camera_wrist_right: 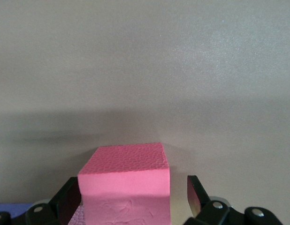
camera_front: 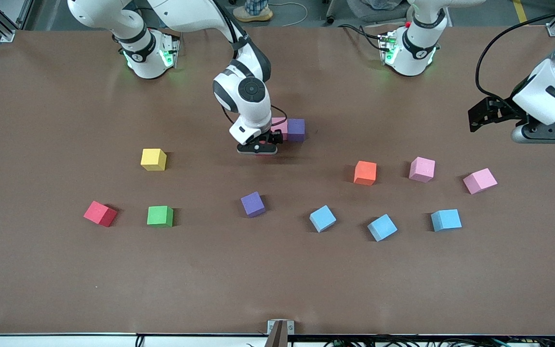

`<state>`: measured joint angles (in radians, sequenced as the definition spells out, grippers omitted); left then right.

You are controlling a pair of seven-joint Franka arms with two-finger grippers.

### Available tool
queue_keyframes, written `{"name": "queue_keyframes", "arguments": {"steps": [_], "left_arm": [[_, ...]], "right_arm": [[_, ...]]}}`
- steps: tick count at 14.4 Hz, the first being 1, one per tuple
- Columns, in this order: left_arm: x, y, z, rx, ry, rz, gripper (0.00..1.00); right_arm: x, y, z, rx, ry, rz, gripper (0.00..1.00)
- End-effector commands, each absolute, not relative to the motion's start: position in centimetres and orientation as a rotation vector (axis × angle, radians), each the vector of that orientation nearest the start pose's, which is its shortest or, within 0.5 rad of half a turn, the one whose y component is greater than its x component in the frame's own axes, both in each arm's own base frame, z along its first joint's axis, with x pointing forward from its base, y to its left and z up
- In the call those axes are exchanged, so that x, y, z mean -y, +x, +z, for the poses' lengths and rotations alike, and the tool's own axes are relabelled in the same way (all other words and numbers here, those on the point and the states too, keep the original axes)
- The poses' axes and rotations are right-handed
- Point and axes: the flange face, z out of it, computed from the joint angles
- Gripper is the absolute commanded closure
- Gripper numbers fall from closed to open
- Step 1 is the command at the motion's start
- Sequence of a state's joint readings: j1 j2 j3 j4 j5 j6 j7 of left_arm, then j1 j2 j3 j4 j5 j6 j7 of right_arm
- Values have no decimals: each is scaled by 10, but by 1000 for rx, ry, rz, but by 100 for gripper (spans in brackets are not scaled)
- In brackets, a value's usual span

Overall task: Arrange 11 blocks into digit 3
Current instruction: 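Place the red cube against the yellow cube with the right gripper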

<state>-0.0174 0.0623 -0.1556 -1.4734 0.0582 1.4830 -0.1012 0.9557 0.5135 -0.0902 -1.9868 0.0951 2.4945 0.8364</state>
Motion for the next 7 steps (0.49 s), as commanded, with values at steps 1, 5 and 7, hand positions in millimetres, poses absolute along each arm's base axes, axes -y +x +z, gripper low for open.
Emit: {"name": "queue_keyframes", "arguments": {"steps": [1,5,7], "left_arm": [[88,557,632,-119,-3084,62,0],[93,556,632,-131,-3084,61,0],[93,556,632,-131,-3084,61,0]], "right_arm": [[-466,398,237,-53,-3126,40,0],[-441,437,287,-165,-3098,38,0],[-404,467,297,-262,-3104,49,0]]}}
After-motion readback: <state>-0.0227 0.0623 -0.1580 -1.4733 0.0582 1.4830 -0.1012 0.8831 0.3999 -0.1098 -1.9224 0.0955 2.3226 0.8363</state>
